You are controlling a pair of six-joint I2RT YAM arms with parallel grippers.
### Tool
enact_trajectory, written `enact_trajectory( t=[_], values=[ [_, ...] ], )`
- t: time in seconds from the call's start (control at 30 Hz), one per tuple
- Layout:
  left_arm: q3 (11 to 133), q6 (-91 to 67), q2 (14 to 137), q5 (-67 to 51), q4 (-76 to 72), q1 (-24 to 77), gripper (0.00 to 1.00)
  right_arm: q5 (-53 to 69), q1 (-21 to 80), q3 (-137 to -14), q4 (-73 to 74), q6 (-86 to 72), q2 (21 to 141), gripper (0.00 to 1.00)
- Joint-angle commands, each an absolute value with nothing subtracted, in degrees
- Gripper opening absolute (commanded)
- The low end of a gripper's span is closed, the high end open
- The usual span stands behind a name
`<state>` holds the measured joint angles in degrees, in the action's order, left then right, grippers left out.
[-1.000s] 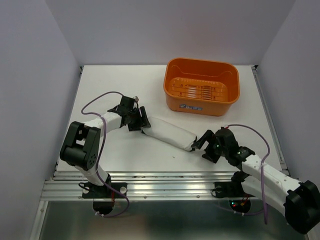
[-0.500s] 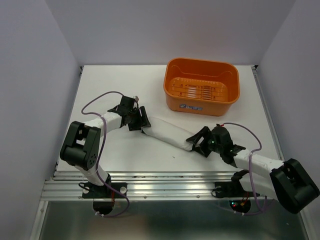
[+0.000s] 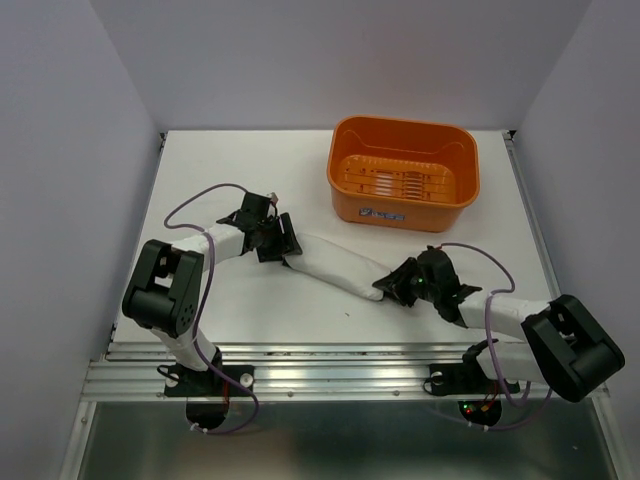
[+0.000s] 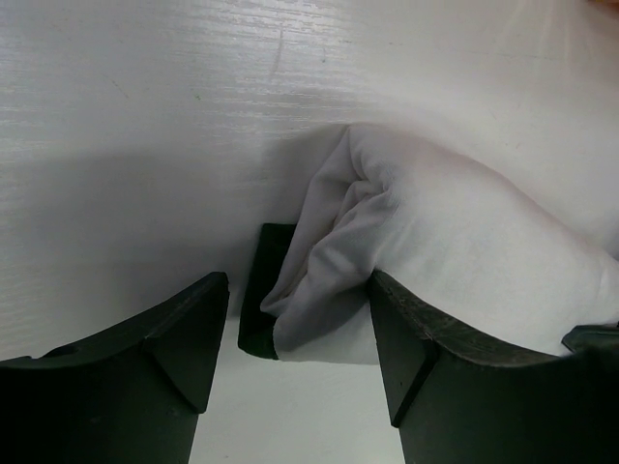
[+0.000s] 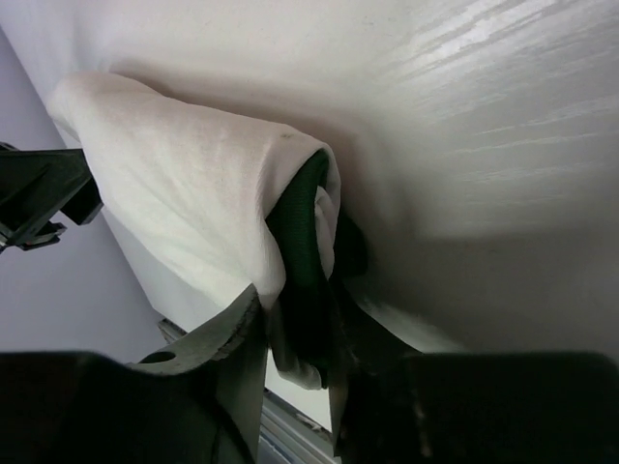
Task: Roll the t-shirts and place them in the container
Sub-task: Pick up the T-shirt from the center of the board.
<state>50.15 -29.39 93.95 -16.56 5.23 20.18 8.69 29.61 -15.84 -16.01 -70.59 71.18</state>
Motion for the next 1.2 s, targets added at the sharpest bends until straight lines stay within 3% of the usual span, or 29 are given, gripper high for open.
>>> enact_trajectory(
  t=[0.0, 0.1, 0.2, 0.33, 0.47, 0.6, 0.7, 0.87, 1.1, 1.13, 1.17],
  values=[
    [49.1, -29.1, 94.0, -16.9, 4.9, 20.7, 0.7, 7.7, 29.5, -18.7, -15.1, -67.3, 74.1, 0.18],
    [48.5, -29.2, 92.7, -17.1, 4.9, 20.7, 0.71, 7.3, 29.5, -21.9, -11.3, -63.8, 75.1, 0.03],
    [47.6, -29.4, 91.1, -16.1, 5.2, 20.6, 0.73, 7.8, 29.5, -26.0, -6.3, -57.8, 77.7, 0.01],
    [47.7, -29.4, 89.3, -16.3, 6.3, 20.7, 0.77, 8.0, 29.5, -27.7, -2.3, -51.9, 79.6, 0.01],
    [47.2, -29.8, 86.8, -16.3, 7.3, 20.4, 0.88, 8.2, 29.5, -28.6, -0.2, -47.7, 79.5, 0.01],
    [46.8, -30.3, 86.3, -15.8, 9.0, 20.0, 0.88, 9.7, 28.9, -28.9, 1.8, -45.1, 80.0, 0.01],
    [46.5, -31.2, 87.7, -14.9, 9.8, 19.8, 0.8, 10.5, 28.4, -29.1, 1.8, -43.4, 80.8, 0.01],
    [44.6, -32.2, 88.5, -16.5, 9.1, 19.6, 0.78, 12.3, 27.2, -29.5, 1.9, -41.4, 83.2, 0.01],
    [43.9, -34.1, 83.9, -9.8, 14.1, 19.6, 0.88, 11.6, 27.2, -30.9, 3.1, -40.5, 84.3, 0.01],
    [43.8, -34.4, 82.5, -9.1, 14.6, 19.6, 0.99, 11.6, 26.7, -31.1, 3.3, -40.3, 84.5, 0.01],
    [43.6, -34.6, 82.0, -8.7, 14.9, 19.6, 0.99, 11.4, 26.7, -31.1, 3.3, -40.4, 84.6, 0.01]
  ],
)
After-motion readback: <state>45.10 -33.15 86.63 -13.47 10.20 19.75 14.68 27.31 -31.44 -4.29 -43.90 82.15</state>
